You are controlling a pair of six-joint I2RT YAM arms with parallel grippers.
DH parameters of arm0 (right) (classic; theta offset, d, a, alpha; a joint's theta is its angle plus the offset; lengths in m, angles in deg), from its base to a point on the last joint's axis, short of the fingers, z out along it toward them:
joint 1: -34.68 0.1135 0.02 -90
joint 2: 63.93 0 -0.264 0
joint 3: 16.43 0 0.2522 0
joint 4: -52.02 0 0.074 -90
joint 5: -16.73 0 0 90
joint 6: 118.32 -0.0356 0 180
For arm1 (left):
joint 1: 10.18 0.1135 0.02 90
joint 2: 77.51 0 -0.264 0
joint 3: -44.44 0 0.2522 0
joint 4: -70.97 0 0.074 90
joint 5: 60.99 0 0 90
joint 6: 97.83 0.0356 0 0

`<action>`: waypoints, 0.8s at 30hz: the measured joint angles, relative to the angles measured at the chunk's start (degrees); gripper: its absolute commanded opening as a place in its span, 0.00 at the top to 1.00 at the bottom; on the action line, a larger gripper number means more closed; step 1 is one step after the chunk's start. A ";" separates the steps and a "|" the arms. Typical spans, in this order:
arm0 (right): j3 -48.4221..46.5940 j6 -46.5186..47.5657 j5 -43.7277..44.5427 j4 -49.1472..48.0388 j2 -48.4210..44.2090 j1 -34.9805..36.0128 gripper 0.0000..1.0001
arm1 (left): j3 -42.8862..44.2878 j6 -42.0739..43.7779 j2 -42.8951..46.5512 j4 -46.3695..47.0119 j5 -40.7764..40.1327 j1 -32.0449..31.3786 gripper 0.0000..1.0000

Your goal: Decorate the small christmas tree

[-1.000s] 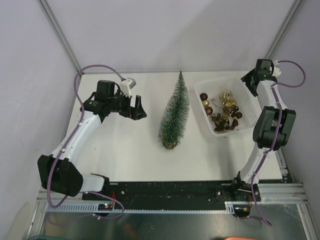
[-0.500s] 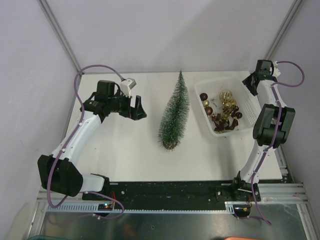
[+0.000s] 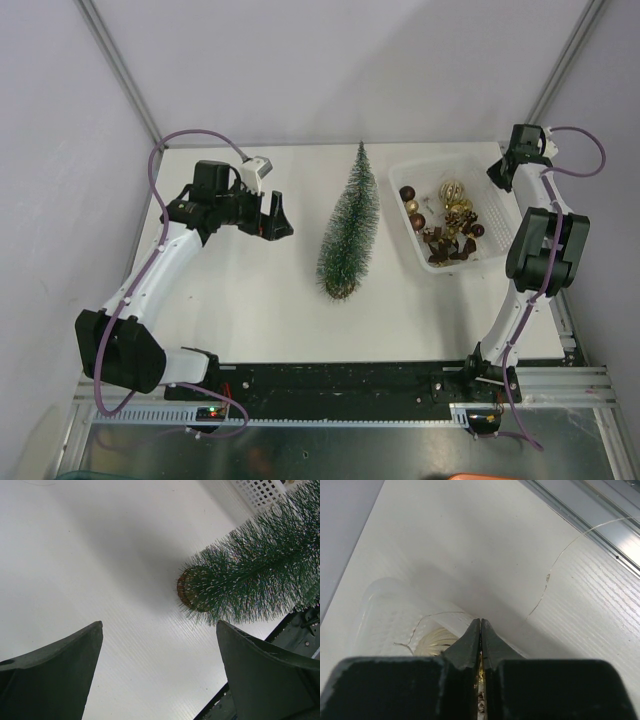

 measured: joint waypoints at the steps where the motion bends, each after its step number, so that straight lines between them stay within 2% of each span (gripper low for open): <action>1: 0.11 0.02 -0.04 -0.07 -0.02 0.00 0.99 | 0.00 0.00 0.00 0.00 -0.02 0.00 0.00; 11: 0.39 0.39 0.02 -0.22 -2.01 0.98 1.00 | -0.68 0.07 0.09 -0.02 -0.35 0.00 0.00; 20: -0.85 2.32 -0.35 -0.76 -12.76 6.29 1.00 | -0.74 0.07 0.28 0.02 -0.61 0.00 0.00; 24: -6.84 4.70 -1.57 -0.66 -16.46 10.56 1.00 | -0.74 0.04 1.01 0.00 -1.07 0.00 0.00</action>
